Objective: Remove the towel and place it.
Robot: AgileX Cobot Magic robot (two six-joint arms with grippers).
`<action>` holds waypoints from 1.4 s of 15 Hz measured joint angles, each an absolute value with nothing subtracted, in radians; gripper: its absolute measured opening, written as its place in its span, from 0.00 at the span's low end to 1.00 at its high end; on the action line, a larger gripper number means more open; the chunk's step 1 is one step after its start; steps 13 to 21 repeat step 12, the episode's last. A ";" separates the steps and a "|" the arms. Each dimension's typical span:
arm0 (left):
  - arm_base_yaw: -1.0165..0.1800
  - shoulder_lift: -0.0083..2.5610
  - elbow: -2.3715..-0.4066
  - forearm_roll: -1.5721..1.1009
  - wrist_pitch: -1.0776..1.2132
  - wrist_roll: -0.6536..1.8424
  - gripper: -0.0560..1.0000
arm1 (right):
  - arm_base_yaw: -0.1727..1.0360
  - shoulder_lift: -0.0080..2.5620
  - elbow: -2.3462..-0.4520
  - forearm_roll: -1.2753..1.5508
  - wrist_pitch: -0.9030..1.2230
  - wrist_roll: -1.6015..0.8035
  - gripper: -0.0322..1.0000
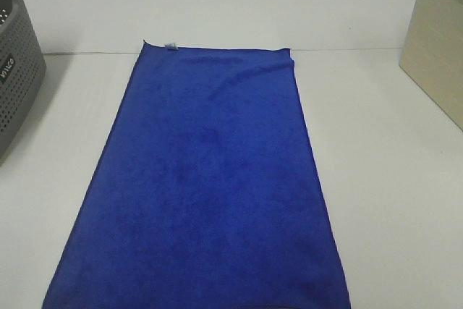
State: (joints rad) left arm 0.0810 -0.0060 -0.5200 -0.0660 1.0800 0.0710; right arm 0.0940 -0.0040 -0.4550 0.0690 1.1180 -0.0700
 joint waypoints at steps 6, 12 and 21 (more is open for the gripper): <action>0.081 -0.006 -0.520 -0.068 1.080 0.071 0.76 | 0.094 -0.004 -0.455 0.069 1.115 -0.070 0.72; 0.081 -0.006 -0.520 -0.068 1.080 0.071 0.76 | 0.094 -0.004 -0.455 0.069 1.112 -0.070 0.72; 0.081 -0.006 -0.520 -0.068 1.080 0.071 0.76 | 0.094 -0.004 -0.455 0.069 1.112 -0.070 0.72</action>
